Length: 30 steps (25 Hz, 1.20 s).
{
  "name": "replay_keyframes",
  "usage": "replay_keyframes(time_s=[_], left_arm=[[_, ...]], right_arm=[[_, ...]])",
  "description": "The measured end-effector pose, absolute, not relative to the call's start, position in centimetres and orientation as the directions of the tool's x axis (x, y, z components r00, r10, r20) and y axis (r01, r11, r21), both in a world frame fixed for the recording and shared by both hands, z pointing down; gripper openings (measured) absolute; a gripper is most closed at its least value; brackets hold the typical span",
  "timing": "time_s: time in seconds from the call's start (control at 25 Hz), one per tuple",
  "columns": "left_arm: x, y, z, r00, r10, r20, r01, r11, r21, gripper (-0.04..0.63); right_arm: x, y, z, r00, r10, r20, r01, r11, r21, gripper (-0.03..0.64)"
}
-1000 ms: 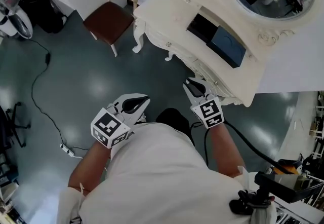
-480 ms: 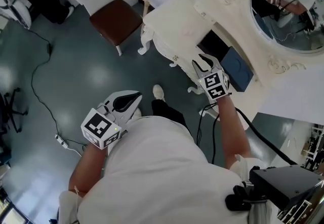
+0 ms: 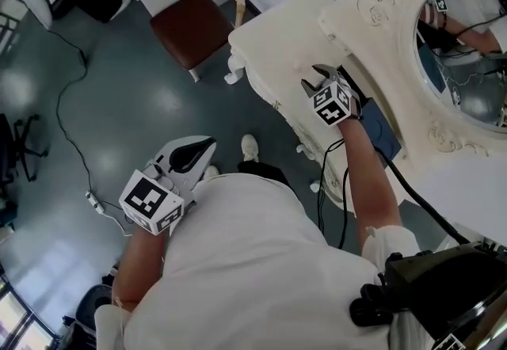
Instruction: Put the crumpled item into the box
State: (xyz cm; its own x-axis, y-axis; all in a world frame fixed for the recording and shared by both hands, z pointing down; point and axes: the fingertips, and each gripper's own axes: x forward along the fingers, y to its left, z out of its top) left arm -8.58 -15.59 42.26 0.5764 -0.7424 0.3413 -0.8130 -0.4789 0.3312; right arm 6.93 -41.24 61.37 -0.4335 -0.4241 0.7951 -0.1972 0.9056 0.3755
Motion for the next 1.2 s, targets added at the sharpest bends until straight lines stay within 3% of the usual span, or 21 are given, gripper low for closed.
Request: replay_keyframes(time_s=[0.52,0.8,1.2], left_arm=[[-9.2,-18.4,42.7,0.447,-0.809,0.382,-0.884,-0.334,0.328,-0.002],[-9.2,-17.8,42.8,0.412,-0.825,0.386,-0.899,-0.299,0.318,-0.002],[-8.5,-18.6,42.2,0.482,-0.796,0.366,-0.869,-0.381,0.315,-0.002]], right_arm=[[5.7,-46.2,68.7,-0.308,-0.282,0.909,-0.027,0.957,0.288,0.201],[5.8,-46.3,68.8,-0.307,-0.288,0.907,-0.020,0.955,0.297,0.146],[6.1,-45.0,63.3,-0.378,-0.336,0.863,-0.102,0.941,0.322,0.129]])
